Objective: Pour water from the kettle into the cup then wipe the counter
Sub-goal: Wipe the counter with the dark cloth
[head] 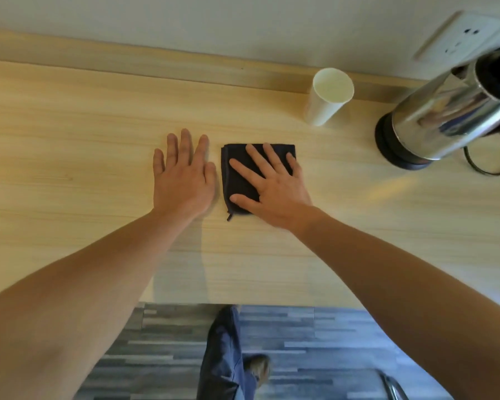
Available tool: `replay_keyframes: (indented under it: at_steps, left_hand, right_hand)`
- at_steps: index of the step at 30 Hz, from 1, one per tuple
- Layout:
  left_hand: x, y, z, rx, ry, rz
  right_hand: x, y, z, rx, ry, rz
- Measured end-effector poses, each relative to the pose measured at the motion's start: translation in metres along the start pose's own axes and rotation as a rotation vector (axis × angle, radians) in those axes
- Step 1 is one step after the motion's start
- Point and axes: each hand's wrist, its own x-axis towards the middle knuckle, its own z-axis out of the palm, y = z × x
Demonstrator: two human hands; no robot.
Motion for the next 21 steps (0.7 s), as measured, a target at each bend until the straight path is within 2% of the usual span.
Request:
replay_keyframes:
  at_steps: [13, 18, 21]
  left_hand:
    - [-0.01, 0.007, -0.006, -0.049, 0.024, 0.045]
    - [-0.017, 0.05, -0.001, -0.044, -0.017, 0.17]
    - [-0.011, 0.07, 0.002, -0.062, -0.064, 0.176]
  right_hand:
    - [-0.125, -0.048, 0.034, 0.077, -0.044, 0.01]
    - [-0.165, -0.058, 0.052, 0.13, 0.008, -0.007]
    - [-0.189, -0.06, 0.054, 0.2, 0.032, -0.06]
